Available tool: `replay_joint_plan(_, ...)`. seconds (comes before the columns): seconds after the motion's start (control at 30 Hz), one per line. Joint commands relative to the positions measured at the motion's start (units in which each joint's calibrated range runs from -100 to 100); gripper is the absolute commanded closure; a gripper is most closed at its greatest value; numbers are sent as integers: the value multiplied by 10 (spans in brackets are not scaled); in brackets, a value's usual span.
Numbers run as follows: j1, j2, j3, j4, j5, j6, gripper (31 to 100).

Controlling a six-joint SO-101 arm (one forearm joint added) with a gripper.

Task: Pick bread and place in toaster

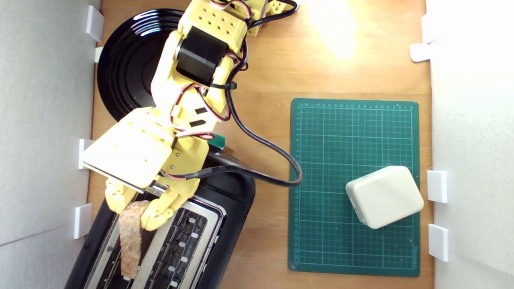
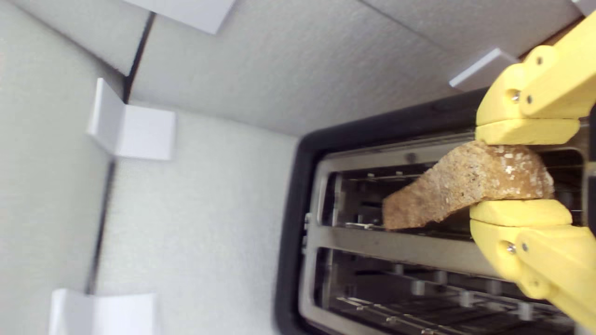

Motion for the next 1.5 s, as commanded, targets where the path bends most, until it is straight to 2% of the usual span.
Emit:
replay_joint_plan(0.0, -9, -11, 7, -4, 1, 0, 488)
replay_joint_plan(0.07, -12, -11, 7, -5, 1, 0, 464)
replay_joint_plan(0.33, -23, -75, 8, -26, 1, 1, 455)
replay_joint_plan(0.83, -38, -217, 7, -28, -7, -3, 453)
replay_joint_plan(0.87, -38, -234, 7, -33, -10, -4, 454)
replay_joint_plan(0.93, -34, -269, 7, -68, -10, -4, 461)
replay_joint_plan(0.97, -37, -318, 9, -98, -8, -12, 461)
replay_joint_plan(1.03, -41, -352, 12, -111, -9, -45, 461)
replay_joint_plan(1.07, -54, -369, 17, -113, -9, -63, 461)
replay_joint_plan(1.17, -125, -402, 25, -82, -8, -118, 461)
replay_joint_plan(1.33, -242, -437, 28, -1, -6, -239, 462)
replay_joint_plan(1.4, -276, -444, 29, 16, -4, -274, 470)
replay_joint_plan(1.47, -298, -447, 32, 27, 0, -297, 509)
